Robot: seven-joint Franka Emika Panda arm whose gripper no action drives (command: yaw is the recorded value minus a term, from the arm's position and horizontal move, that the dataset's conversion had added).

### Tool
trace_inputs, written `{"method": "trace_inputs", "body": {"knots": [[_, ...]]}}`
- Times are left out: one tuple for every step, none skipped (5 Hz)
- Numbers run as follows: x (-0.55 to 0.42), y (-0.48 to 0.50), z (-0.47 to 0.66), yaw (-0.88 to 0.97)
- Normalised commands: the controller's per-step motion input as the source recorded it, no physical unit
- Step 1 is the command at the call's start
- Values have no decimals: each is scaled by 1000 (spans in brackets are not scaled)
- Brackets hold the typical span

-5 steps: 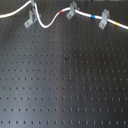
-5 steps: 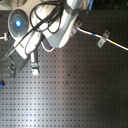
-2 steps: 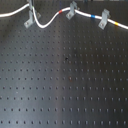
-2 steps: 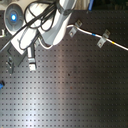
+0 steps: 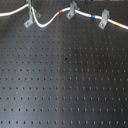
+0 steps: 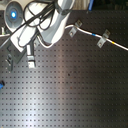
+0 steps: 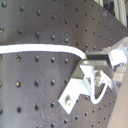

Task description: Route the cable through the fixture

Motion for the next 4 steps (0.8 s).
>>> {"method": "trace_inputs", "body": {"knots": [[-113,84,253,20],[-115,-94,457,-77],[-225,-252,375,-234],[-201,-102,219,-74]]}}
